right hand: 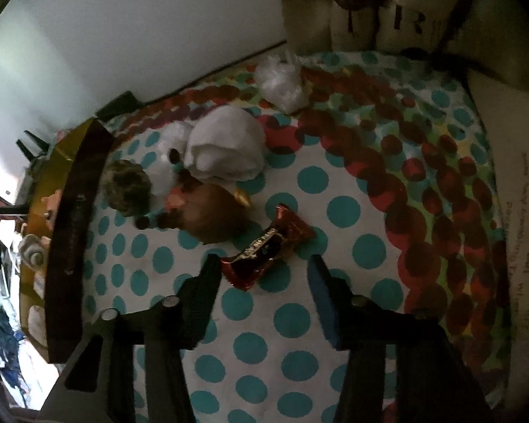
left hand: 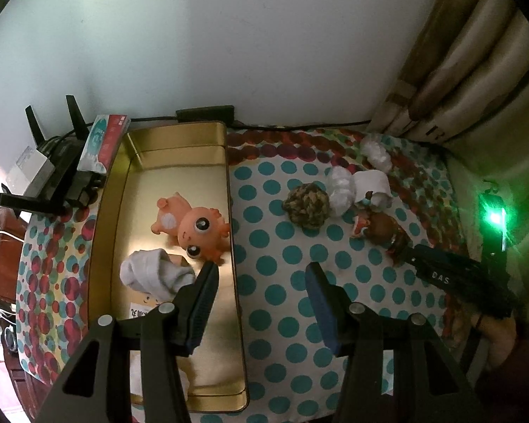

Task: Organize objects
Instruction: 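Grasp red candy bar with right tool while left tool withdraws from tray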

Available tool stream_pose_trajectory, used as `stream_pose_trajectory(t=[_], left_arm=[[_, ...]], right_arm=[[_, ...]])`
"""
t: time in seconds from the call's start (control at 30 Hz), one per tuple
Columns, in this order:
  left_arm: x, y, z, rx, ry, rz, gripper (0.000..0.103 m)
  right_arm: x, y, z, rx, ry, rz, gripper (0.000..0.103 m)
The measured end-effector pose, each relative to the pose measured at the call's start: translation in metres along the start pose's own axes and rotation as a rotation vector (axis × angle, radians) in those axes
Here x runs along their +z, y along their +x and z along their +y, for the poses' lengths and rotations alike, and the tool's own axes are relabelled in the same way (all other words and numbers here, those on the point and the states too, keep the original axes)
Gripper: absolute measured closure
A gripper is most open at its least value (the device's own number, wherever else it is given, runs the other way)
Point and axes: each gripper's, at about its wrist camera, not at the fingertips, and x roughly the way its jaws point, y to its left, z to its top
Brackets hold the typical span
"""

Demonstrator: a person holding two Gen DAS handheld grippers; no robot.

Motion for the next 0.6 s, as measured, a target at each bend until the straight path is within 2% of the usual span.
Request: stream_pose_trajectory(t=[0.23, 0.43, 0.5, 0.57, 0.6], left_arm=[[-0.001, 0.003, 0.001, 0.013, -0.011, 0.012, 0.05], [-0.003, 0.004, 0.003, 0.025, -0.023, 0.018, 0.05], [-0.003, 0.005, 0.004, 0.028, -0.027, 0.023, 0.05], [-0.003, 0.006, 0.004, 0.031, -0.032, 0.027, 0.05], [-0.003, 0.006, 0.004, 0.03, -0.034, 0.028, 0.05]], right_arm=[[0.005, 0.012, 0.0, 0.014, 0.02, 0.028, 0.059], [0.009, 0.022, 0.013, -0.035, -0.028, 0.041, 0.063], [0.011, 0.024, 0.016, -0.056, -0.052, 0.042, 0.067], [0.012, 0.026, 0.017, -0.076, -0.073, 0.039, 0.08], [0.013, 0.027, 0.017, -0.082, -0.083, 0.037, 0.082]])
